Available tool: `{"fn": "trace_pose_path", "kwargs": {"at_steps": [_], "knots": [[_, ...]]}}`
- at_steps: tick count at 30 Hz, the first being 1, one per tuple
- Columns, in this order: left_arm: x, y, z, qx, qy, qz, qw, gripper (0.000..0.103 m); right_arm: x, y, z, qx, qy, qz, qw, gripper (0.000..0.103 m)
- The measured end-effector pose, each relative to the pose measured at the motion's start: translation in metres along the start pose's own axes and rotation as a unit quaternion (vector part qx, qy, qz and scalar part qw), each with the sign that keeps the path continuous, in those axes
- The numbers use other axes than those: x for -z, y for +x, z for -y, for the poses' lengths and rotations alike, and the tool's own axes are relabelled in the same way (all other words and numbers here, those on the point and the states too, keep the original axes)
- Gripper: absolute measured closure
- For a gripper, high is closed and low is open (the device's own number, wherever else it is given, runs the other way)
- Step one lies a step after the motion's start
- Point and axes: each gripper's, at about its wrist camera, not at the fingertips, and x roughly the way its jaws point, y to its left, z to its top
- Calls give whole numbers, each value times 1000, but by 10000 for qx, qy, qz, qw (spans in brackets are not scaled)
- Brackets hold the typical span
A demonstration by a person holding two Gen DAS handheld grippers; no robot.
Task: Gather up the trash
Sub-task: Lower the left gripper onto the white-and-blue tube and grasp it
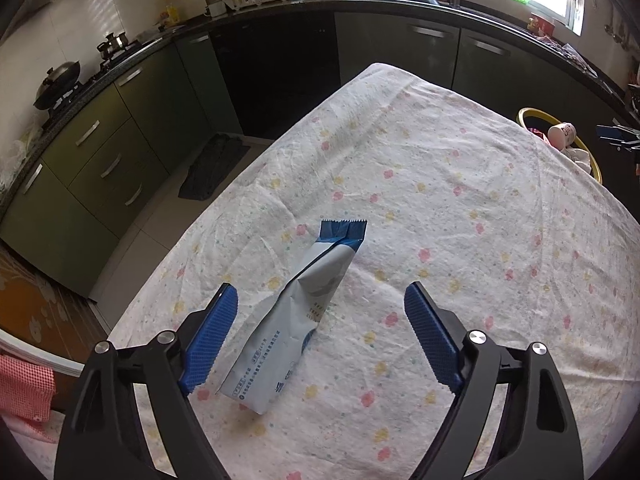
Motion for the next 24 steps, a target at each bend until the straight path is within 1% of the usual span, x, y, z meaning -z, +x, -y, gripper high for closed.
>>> {"fn": "trace_pose_path", "kwargs": {"at_steps": [4, 8, 12, 13, 15, 17, 19, 22, 24], "knots": [[1, 9, 0, 59, 49, -140, 9999, 24, -2, 8, -7, -17, -82, -94, 9999, 16], [4, 16, -8, 231, -121, -265, 9993, 26, -1, 12, -11, -24, -132, -145, 9998, 16], [9, 18, -12, 354, -303, -283, 9985, 32, 0, 12, -10, -25, -147, -167, 9997, 16], [10, 17, -13, 385, -350, -301, 9982, 37, 0, 13, -10, -23, -143, -172, 9997, 16], [12, 15, -12, 374, -410, -286, 9981, 39, 1, 13, -8, -31, -120, -184, 9998, 16], [14, 13, -12, 290, -502, -277, 9979, 46, 2, 14, -8, -51, -115, -194, 9997, 16], [15, 11, -15, 171, -624, -269, 9975, 63, 3, 14, -8, -75, -123, -202, 9997, 16], [18, 7, -18, 159, -826, -272, 9961, 72, 6, 12, -7, -104, -132, -199, 9997, 16], [19, 5, -16, 115, -871, -280, 9957, 74, 7, 10, -5, -127, -116, -183, 9997, 16]]}}
